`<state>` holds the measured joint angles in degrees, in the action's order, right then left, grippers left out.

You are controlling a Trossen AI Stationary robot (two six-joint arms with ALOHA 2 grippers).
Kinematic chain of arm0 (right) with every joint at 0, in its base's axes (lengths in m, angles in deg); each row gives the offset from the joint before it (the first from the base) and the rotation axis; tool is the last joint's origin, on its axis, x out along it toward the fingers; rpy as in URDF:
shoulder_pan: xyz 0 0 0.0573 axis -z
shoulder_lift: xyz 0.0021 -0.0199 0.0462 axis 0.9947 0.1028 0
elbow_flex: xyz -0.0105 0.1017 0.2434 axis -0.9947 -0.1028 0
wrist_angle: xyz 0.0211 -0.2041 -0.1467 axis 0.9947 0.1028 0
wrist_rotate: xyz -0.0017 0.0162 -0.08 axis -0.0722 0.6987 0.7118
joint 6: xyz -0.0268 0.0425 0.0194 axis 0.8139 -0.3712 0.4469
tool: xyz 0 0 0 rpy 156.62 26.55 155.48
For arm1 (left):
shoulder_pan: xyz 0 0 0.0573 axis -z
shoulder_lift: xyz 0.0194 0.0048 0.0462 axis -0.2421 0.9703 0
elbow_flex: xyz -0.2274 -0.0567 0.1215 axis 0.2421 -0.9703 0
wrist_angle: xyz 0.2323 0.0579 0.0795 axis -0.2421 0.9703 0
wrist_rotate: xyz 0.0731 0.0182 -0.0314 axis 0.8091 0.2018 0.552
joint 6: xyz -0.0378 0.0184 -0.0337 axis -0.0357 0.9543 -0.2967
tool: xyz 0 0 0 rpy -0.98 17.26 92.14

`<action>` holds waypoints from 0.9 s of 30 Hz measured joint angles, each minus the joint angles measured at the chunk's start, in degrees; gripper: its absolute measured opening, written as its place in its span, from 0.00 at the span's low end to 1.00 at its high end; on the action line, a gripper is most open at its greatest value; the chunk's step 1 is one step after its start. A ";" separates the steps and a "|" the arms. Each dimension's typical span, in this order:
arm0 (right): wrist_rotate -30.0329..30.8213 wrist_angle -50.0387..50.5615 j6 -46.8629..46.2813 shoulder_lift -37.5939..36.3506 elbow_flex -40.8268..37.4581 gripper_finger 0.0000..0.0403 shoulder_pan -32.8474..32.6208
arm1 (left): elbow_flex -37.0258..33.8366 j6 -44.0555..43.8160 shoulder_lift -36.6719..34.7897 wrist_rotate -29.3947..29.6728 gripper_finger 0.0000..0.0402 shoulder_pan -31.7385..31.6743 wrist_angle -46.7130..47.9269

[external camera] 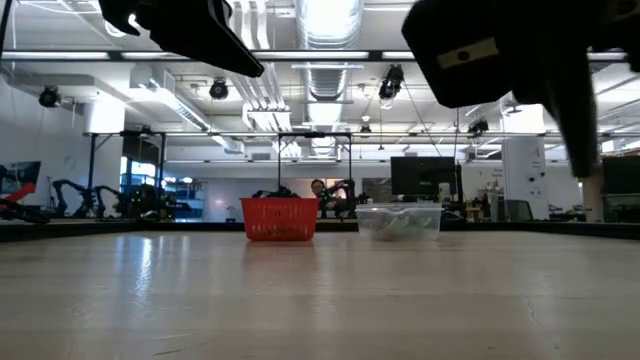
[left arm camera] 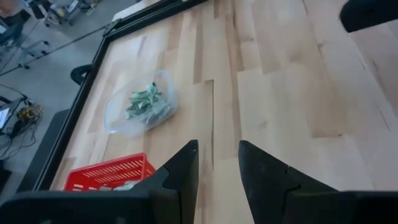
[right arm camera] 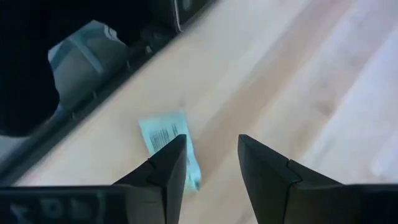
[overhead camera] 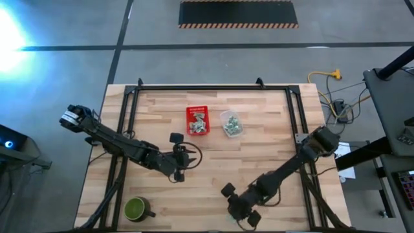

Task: Pick and place items into bin
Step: Put the white stevia packet into the transparent bin

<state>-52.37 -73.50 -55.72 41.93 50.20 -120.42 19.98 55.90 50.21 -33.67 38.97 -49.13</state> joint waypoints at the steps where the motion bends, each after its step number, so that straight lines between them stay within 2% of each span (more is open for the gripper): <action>1: 0.12 0.80 -0.01 0.69 1.11 0.34 -0.40 | -0.02 0.00 0.00 -0.01 0.24 0.15 -0.24; 12: 1.69 8.49 0.47 6.40 7.74 0.45 -3.54 | -0.05 -0.42 0.00 0.04 0.24 1.03 -1.57; 21: 3.96 9.27 -0.22 6.43 6.76 0.56 -3.53 | -0.30 -1.07 -0.04 0.28 0.24 1.13 -1.56; 27: 3.99 9.14 -0.68 7.22 6.52 0.57 -3.40 | -0.65 -1.03 -0.06 1.08 0.24 1.10 -1.57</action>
<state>-48.38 -64.36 -56.40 49.15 56.72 -123.82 19.33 54.87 50.15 -32.58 40.07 -50.69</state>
